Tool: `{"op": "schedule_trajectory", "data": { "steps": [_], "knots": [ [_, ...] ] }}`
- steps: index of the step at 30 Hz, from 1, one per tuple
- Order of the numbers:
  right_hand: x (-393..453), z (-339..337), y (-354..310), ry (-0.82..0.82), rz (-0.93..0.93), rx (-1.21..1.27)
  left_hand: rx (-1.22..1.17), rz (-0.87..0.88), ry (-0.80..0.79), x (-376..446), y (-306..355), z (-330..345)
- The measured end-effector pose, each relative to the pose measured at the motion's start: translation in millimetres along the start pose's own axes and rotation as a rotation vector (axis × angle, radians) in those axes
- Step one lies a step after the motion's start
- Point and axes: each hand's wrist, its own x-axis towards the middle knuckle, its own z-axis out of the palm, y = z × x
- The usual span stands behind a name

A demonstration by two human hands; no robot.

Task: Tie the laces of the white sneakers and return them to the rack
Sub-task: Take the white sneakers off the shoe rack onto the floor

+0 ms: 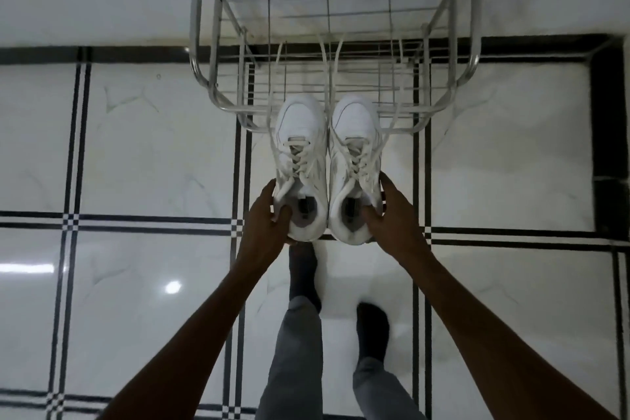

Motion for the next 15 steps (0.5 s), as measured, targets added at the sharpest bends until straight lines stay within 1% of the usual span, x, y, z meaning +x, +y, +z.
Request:
{"op": "schedule_trajectory", "data": {
  "steps": [5, 8, 12, 15],
  "knots": [
    [-11.1, 35.8, 67.7, -0.038, 0.019, -0.08, 0.068, -0.058, 0.022, -12.0, -69.2, 36.3],
    [-11.1, 59.4, 106.5, -0.082, 0.068, -0.121, 0.072, -0.123, 0.009, -9.2, -111.9, 56.3],
    [13.1, 101.7, 168.0, -0.1, 0.09, -0.181, 0.104, -0.108, -0.044, 26.8, -176.7, 82.5],
    [31.5, 137.4, 216.2, -0.093, 0.113, -0.24, 0.121, -0.138, -0.066, 51.4, -231.3, 105.7]
  ]
}}
